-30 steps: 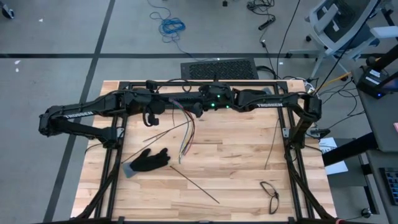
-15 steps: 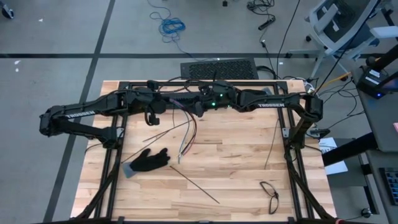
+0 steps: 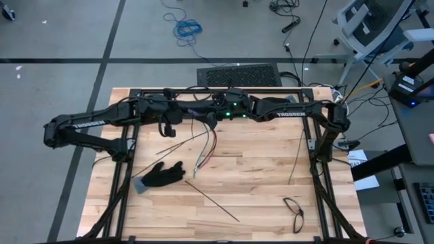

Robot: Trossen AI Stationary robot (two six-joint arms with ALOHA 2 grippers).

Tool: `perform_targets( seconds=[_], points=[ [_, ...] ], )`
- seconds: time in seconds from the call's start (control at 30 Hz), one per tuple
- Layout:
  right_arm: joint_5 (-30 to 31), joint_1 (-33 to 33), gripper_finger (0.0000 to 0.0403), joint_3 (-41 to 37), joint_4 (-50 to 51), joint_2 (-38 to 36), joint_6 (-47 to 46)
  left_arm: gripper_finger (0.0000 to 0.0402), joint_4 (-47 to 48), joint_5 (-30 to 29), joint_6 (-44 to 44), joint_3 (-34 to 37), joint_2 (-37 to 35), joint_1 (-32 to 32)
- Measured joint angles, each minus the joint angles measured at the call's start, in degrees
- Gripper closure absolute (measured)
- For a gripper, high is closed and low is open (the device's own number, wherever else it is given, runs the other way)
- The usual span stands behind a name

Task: Ziptie cables
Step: Put the zip tied cabled wires into the cable duct

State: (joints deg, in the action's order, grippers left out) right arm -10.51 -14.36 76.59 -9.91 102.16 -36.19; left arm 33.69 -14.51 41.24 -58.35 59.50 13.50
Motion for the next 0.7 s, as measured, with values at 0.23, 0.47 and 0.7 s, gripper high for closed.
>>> perform_targets(
  seconds=[0.23,0.47,0.7],
  points=[
    [-1.6,0.8,0.0108,6.3,5.0,3.0,3.4,0.036,-0.3,0.5,0.0,0.0,1.2,0.0],
    [-3.4,0.2,0.0108,6.4,4.5,3.0,0.2,0.036,-2.2,1.1,0.0,0.0,1.2,-0.5],
    [-2.1,0.2,0.0126,6.4,4.1,3.1,-0.9,0.036,-2.5,2.4,0.0,0.0,1.2,-0.5]
  ],
)
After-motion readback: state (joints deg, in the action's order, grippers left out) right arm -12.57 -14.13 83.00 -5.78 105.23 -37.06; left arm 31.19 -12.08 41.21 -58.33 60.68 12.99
